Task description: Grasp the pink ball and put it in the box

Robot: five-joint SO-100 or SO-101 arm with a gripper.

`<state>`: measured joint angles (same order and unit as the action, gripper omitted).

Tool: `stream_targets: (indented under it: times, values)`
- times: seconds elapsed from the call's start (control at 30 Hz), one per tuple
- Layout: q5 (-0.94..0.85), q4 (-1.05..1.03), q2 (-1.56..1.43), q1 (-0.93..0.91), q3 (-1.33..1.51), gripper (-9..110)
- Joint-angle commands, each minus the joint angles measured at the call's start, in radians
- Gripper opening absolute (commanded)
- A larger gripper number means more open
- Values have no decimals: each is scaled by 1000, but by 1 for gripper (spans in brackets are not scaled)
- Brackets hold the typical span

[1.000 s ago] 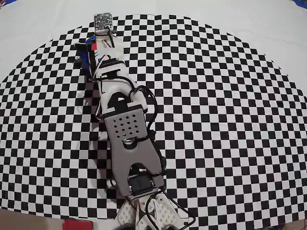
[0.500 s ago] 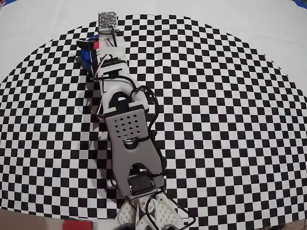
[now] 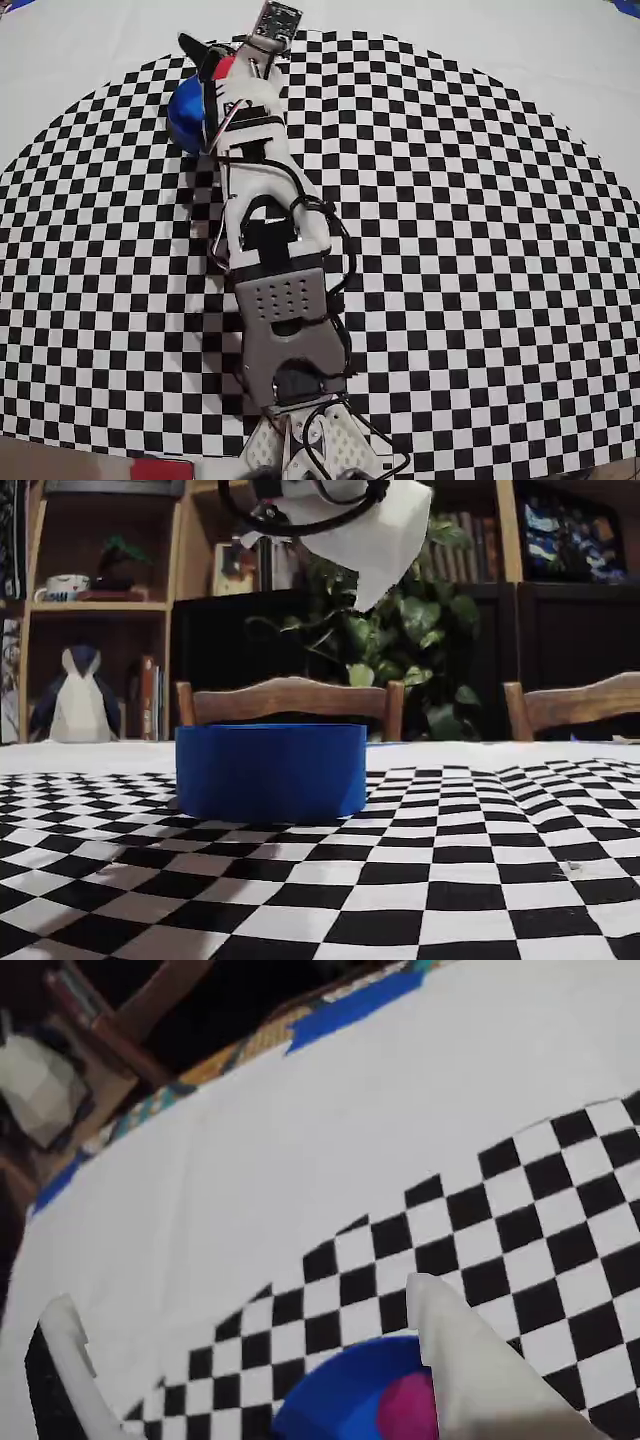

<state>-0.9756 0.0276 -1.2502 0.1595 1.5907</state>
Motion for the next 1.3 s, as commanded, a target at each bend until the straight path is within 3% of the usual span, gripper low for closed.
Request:
stream_targets:
  times: [0.0,0.27,0.63,0.93,1.27]
  values:
    - [147,11,-149,-31,60,35]
    - [440,8,-341,-121,256,27]
    - [796,-55,-621,-198,485,7]
    - [931,-112,-885,-183,735,0]
    - [968,-163,-1266,-158,1097,0]
